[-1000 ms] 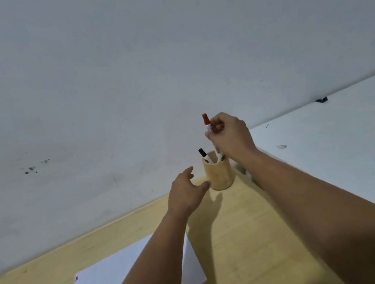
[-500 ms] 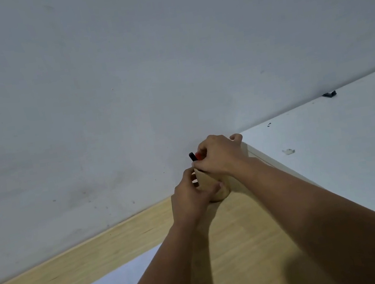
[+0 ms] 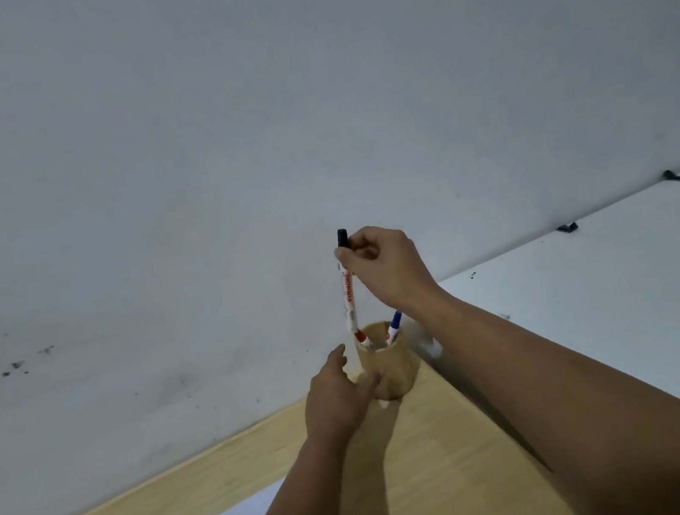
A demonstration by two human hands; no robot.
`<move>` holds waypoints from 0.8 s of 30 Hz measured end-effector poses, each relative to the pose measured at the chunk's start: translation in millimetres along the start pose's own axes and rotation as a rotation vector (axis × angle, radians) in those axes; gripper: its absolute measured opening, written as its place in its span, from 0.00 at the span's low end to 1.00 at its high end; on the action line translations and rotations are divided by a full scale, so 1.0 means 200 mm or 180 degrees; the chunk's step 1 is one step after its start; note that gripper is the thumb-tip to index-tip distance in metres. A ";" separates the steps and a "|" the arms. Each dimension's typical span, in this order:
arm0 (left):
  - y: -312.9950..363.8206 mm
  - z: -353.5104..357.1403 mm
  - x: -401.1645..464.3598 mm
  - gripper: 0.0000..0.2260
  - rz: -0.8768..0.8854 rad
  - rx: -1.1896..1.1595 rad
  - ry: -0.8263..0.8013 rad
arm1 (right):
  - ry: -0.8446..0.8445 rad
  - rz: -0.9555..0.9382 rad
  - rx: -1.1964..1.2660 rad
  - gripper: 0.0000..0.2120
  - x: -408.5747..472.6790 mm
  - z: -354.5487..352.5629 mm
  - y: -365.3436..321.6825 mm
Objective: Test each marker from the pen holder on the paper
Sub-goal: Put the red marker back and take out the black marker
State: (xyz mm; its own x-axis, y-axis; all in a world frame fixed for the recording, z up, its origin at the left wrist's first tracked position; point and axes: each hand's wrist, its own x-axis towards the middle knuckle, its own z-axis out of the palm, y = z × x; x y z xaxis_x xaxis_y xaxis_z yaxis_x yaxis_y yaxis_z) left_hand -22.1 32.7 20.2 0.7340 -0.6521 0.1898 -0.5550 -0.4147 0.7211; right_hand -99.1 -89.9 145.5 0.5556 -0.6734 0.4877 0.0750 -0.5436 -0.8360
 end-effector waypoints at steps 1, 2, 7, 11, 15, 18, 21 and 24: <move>0.01 -0.05 -0.02 0.33 -0.0005 0.0006 0.0059 | -0.0075 -0.0026 0.0140 0.07 -0.02 0.00 -0.04; 0.02 -0.12 -0.05 0.29 0.0002 0.0015 0.0127 | -0.0148 -0.0053 0.0222 0.07 -0.04 0.00 -0.07; 0.06 -0.48 -0.22 0.17 0.0083 0.0002 0.0428 | -0.0603 0.0223 0.0194 0.10 -0.20 0.04 -0.21; 0.03 -0.78 -0.39 0.24 0.0015 -0.0313 0.0687 | -0.1243 0.0636 0.0380 0.07 -0.38 0.10 -0.32; -0.01 -1.02 -0.56 0.27 -0.0075 -0.0760 0.0799 | -0.1823 0.0629 0.0255 0.07 -0.57 0.17 -0.45; -0.02 -1.16 -0.69 0.34 -0.0082 -0.0951 0.0773 | -0.2182 0.0483 -0.0016 0.10 -0.69 0.25 -0.58; -0.02 -1.28 -0.80 0.33 -0.0038 -0.0786 0.0727 | -0.2505 0.0382 -0.0061 0.10 -0.79 0.35 -0.71; -0.05 -1.39 -0.88 0.28 -0.0084 -0.0607 0.0672 | -0.2684 0.0296 0.0046 0.11 -0.86 0.43 -0.81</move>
State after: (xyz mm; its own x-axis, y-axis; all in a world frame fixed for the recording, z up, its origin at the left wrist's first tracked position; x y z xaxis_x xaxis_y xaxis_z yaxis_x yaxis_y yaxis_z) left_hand -36.5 328.0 165.4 0.8237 -0.4876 0.2894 -0.4655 -0.2899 0.8362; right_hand -135.5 157.9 174.8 0.9911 -0.1129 0.0708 0.0058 -0.4941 -0.8694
